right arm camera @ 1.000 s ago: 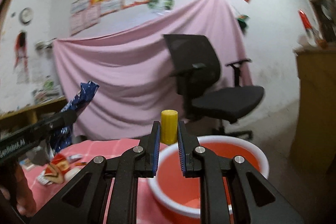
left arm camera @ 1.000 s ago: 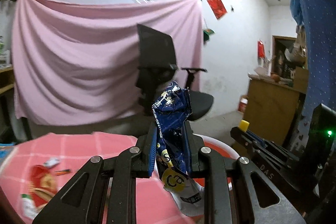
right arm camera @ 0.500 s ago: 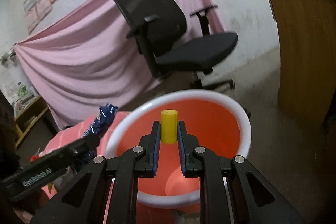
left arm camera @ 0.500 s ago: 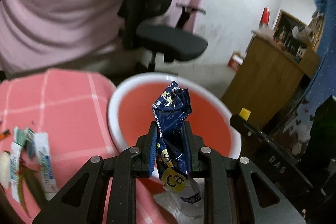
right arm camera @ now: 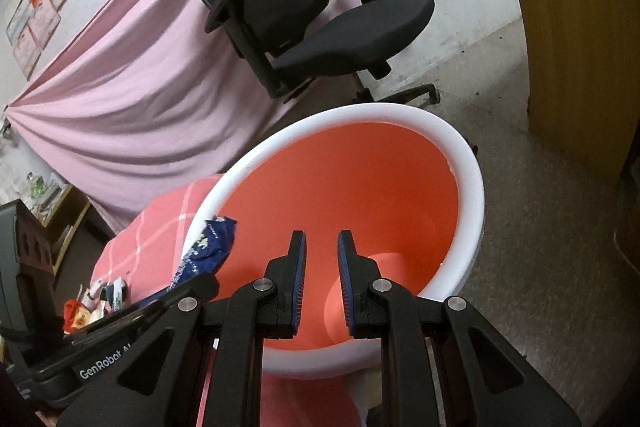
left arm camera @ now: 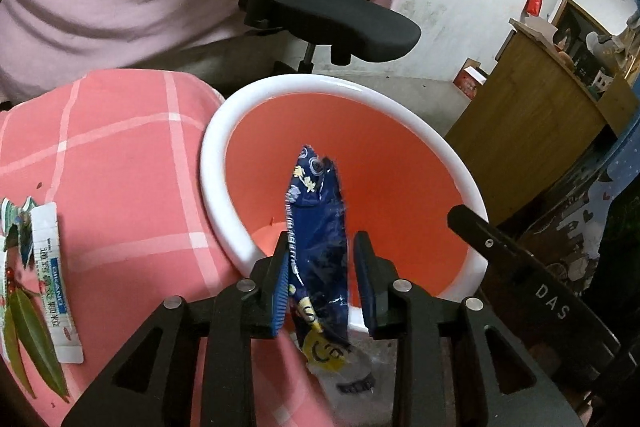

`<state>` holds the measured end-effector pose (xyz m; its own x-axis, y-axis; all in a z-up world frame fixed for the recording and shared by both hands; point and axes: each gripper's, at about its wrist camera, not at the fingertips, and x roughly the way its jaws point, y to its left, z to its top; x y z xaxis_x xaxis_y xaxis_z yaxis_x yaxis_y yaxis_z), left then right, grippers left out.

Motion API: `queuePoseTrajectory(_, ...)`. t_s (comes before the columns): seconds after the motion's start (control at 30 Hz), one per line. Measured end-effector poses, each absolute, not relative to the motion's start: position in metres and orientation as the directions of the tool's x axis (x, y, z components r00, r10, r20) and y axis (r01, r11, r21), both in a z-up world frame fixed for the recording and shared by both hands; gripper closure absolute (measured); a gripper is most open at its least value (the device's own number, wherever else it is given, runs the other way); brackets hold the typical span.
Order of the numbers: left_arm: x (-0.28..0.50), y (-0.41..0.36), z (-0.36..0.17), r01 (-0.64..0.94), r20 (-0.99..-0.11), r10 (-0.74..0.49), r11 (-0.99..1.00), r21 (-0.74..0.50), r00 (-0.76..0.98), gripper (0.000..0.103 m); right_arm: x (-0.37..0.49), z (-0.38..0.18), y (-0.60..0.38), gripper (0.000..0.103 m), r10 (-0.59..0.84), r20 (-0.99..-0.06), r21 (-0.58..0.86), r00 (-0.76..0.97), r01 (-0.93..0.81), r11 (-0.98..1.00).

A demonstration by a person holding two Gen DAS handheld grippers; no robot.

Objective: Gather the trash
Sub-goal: 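Move both tools back over the table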

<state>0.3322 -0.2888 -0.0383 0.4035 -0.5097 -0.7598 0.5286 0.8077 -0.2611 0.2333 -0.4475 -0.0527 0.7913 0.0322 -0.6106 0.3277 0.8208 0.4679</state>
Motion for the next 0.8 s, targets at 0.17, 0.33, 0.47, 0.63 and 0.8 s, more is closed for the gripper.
queuePoseTrajectory(0.17, 0.329, -0.272, -0.030, 0.505, -0.729, -0.534, 0.811, -0.297, 0.429, 0.068, 0.233, -0.045, -0.445, 0.088, 0.019, -0.589, 0.462, 0.808, 0.318, 0.828)
queuePoseTrajectory(0.33, 0.317, -0.248, -0.010, 0.486, -0.678, -0.540, 0.822, -0.297, 0.499, 0.068, 0.230, -0.031, -0.434, 0.084, 0.001, -0.538, 0.440, 0.843, 0.280, 0.853)
queuePoseTrajectory(0.47, 0.299, -0.223, 0.009, 0.465, -0.608, -0.526, 0.842, -0.274, 0.595, 0.065, 0.223, -0.012, -0.415, 0.074, -0.017, -0.463, 0.397, 0.886, 0.225, 0.890)
queuePoseTrajectory(0.63, 0.274, -0.183, 0.031, 0.418, -0.503, -0.475, 0.879, -0.230, 0.722, 0.057, 0.217, 0.008, -0.386, 0.066, -0.021, -0.373, 0.342, 0.928, 0.158, 0.926)
queuePoseTrajectory(0.8, 0.251, -0.146, 0.046, 0.360, -0.416, -0.409, 0.912, -0.194, 0.812, 0.043, 0.211, 0.026, -0.354, 0.051, -0.008, -0.273, 0.288, 0.962, 0.090, 0.953)
